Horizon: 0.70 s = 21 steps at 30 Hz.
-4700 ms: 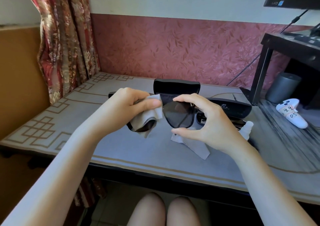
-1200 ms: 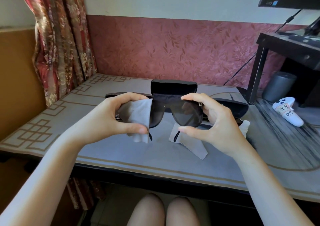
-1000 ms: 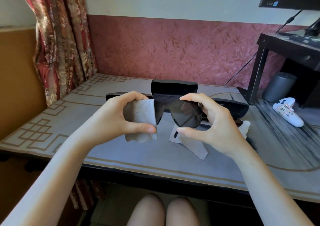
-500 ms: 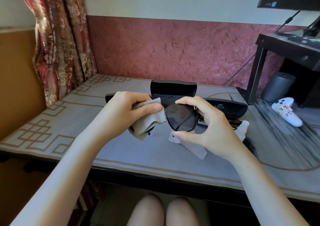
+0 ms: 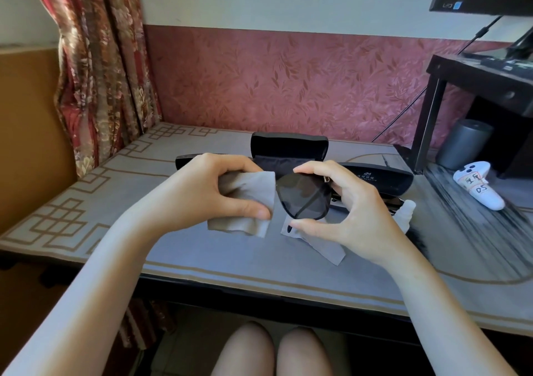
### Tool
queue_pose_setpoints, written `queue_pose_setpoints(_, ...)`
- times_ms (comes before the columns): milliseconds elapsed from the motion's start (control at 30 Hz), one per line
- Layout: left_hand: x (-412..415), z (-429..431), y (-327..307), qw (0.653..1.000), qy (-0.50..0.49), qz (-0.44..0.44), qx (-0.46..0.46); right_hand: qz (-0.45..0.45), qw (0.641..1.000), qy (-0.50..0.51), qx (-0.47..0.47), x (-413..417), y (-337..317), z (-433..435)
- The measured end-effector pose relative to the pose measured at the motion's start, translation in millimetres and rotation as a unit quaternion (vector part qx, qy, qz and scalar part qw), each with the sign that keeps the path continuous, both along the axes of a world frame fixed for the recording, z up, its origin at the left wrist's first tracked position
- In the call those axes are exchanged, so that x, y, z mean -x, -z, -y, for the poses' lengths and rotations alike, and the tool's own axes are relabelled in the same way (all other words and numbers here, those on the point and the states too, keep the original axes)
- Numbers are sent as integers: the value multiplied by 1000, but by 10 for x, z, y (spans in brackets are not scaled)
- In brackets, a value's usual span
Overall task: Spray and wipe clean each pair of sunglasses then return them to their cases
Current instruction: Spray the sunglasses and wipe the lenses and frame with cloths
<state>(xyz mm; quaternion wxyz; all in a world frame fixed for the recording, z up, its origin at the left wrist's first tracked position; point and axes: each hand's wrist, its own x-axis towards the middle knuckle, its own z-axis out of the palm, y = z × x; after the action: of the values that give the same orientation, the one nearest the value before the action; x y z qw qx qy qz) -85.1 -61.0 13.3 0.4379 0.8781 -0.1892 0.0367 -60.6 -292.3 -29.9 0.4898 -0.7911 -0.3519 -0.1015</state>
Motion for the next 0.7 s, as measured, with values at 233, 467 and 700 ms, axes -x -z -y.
queue_pose_setpoints(233,-3,-183,-6,999,-13,-11,29,-5,1000,6,-5,-12,-15,15)
queue_pose_setpoints(467,33,-280,64,999,-26,-8,45,-23,999,0,-25,-15,13,-7)
queue_pose_setpoints(700,-29,-209,30,997,-65,4,35,-22,1000,-6,-12,-13,-8,-12)
